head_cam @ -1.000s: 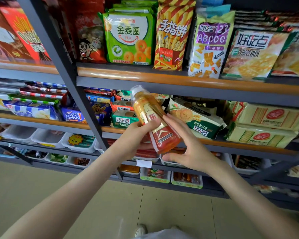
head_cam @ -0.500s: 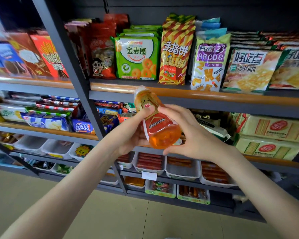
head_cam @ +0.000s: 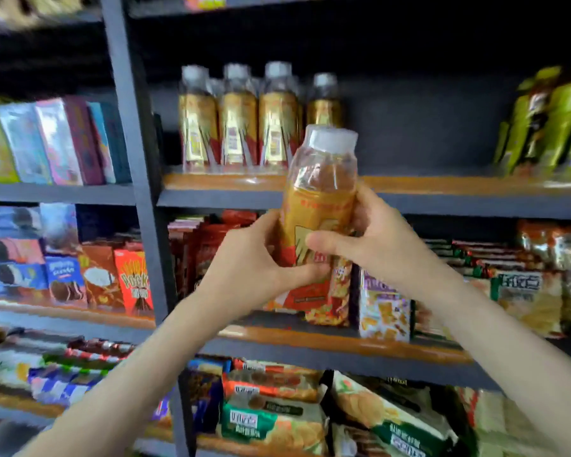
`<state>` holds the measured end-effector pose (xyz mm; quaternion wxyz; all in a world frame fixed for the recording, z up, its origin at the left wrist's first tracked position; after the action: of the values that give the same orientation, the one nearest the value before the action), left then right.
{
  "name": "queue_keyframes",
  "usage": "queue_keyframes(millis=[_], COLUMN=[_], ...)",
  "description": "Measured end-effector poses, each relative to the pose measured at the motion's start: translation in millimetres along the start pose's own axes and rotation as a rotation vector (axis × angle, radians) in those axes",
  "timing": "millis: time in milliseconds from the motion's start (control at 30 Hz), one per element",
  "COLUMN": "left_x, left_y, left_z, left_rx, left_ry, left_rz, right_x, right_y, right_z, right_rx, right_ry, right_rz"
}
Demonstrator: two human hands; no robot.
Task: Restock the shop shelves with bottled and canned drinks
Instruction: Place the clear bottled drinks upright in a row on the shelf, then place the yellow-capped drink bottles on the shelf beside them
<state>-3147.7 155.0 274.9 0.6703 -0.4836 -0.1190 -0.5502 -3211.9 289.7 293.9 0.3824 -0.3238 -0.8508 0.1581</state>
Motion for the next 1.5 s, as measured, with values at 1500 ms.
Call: queue_keyframes(millis=[1500], left_x=[8.6], left_y=[-164.9], left_z=[22.8], left_rx=[-0.293], left_ry=[-0.668], left_rz=[0.372], right_x=[116.6], right_y=[-102.0], right_z=[9.0], right_rx=[-0.411], right_ry=[0.684], right_rz=[0.287])
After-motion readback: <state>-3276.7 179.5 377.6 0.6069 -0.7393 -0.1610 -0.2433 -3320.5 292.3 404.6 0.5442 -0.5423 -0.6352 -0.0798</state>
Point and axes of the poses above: each hand's wrist, its own y-axis away from the middle knuckle, its own x-axis out of the back of the hand, z = x × y, the point moved 7 cm from there along -y, towards the middle knuckle, and after that the axes turned 15 degrees about -z, right-handed, at the moved point
